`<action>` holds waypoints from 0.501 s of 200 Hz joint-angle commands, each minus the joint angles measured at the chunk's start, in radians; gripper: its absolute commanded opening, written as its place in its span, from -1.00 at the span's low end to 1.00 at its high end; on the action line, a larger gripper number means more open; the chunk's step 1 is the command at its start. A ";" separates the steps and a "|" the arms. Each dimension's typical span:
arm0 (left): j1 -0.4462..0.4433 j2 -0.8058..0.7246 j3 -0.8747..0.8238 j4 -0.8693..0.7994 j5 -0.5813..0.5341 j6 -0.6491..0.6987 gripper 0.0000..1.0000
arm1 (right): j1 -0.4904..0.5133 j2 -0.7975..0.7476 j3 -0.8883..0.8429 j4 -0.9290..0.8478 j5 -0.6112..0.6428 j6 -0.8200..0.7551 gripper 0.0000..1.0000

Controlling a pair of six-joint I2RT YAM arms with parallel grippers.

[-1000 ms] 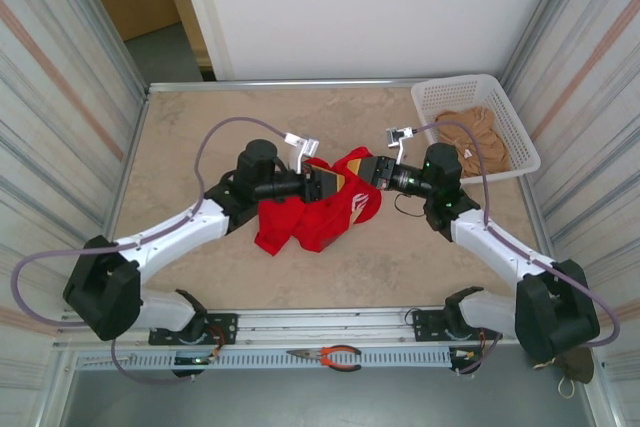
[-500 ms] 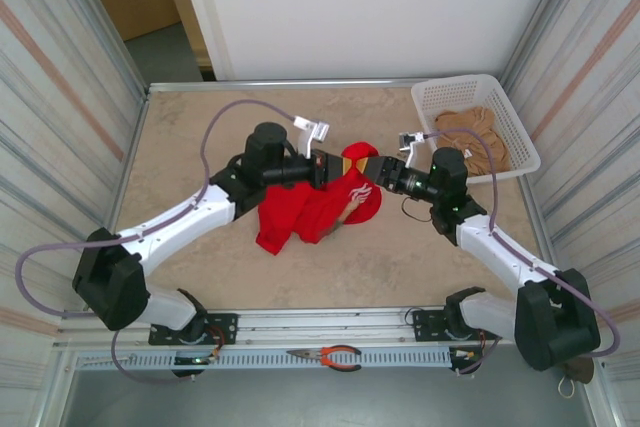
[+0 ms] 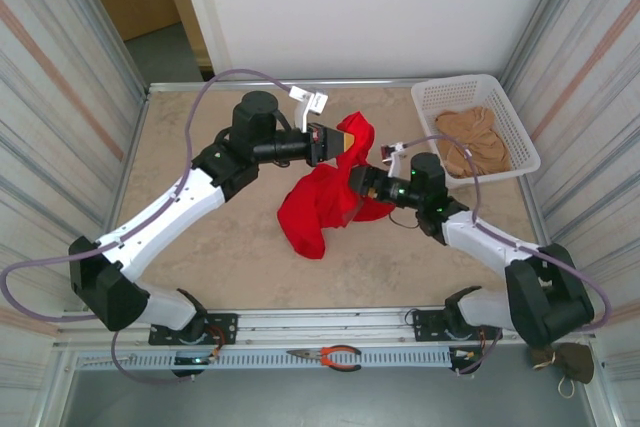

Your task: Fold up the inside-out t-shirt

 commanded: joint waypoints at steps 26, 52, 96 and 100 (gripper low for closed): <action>0.016 -0.014 -0.027 0.003 -0.002 -0.005 -1.00 | 0.094 0.157 0.070 0.090 0.030 -0.033 -1.00; 0.051 -0.048 -0.007 -0.045 -0.001 0.017 -1.00 | 0.084 0.188 0.051 -0.050 0.145 -0.081 -1.00; 0.131 -0.118 -0.015 -0.101 -0.001 0.033 -1.00 | -0.052 0.269 -0.061 -0.066 0.173 -0.040 -1.00; 0.137 -0.122 -0.019 -0.104 -0.003 0.033 -1.00 | -0.059 0.268 -0.069 -0.066 0.173 -0.035 -1.00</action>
